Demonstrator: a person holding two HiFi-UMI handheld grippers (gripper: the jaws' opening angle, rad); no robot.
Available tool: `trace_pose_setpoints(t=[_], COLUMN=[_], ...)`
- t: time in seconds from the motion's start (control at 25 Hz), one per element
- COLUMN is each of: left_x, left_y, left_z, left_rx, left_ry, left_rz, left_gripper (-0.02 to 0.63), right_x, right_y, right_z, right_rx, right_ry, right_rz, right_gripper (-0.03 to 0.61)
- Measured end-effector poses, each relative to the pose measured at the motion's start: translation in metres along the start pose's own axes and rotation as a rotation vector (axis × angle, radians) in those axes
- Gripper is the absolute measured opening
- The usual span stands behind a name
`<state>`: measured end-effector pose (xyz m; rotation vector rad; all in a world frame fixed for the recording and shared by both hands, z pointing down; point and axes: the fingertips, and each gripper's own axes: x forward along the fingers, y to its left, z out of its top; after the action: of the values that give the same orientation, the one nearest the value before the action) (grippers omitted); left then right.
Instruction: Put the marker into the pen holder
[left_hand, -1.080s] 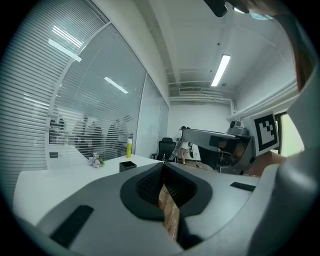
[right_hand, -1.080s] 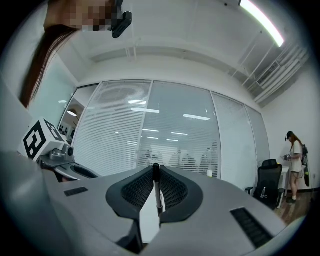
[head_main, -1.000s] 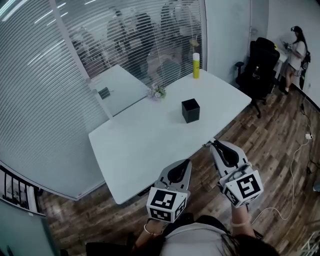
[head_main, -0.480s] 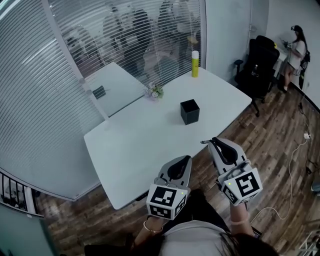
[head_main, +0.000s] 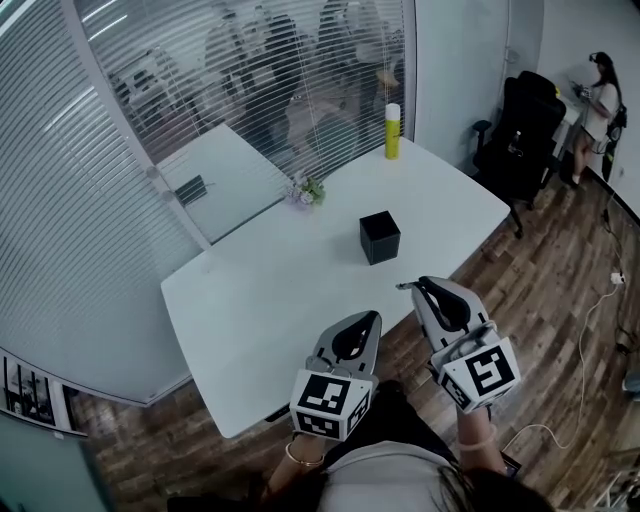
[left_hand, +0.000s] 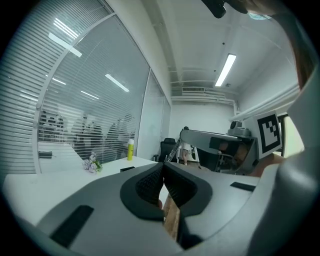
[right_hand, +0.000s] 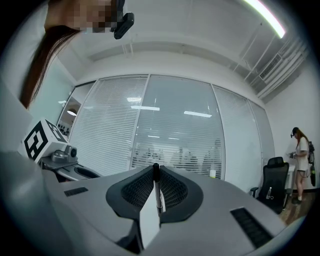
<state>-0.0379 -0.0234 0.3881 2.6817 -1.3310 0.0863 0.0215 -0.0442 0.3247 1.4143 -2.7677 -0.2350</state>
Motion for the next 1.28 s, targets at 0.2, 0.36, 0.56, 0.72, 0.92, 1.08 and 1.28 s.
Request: trace_pose_setpoints(t=[0.2,0.36,0.56,0.72,0.92,1.08,1.28], left_x=[0.032,0.056,0.082,0.1,0.123,0.137,0.149], left_y=[0.015,0.025,0.043,0.058,0.071,0.076,0.08], left_z=[0.005,0.012,0.014,0.013,0.012,0.013,0.013], left_rx=[-0.002,0.004,-0.015,-0.025,-0.037,-0.035,-0.032], left_ry=[0.004,0.001,0.009,0.018,0.022,0.022,0.031], left_rz=[0.007,0.012,0.053,0.09,0.129,0.153,0.179], left_gripper=[0.02,0.02,0.019,0.02,0.019,0.02,0.019], right_x=[0.026,0.043,0.062,0.077,0.096,0.11,0.126], right_y=[-0.023,-0.043,-0.071,-0.091,-0.114,-0.124,-0.133], right_z=[-0.007,-0.008,-0.012,-0.017,-0.024,-0.033,-0.042], right_rx=[0.008,0.007,0.018,0.029,0.044,0.053,0.057], right_ry=[0.005,-0.001,-0.007,-0.009,-0.019,-0.021,-0.011], right_rz=[0.017,0.024,0.033,0.046,0.073,0.103,0.136], right_gripper=[0.06,0.06,0.06,0.06,0.06,0.06,0.06])
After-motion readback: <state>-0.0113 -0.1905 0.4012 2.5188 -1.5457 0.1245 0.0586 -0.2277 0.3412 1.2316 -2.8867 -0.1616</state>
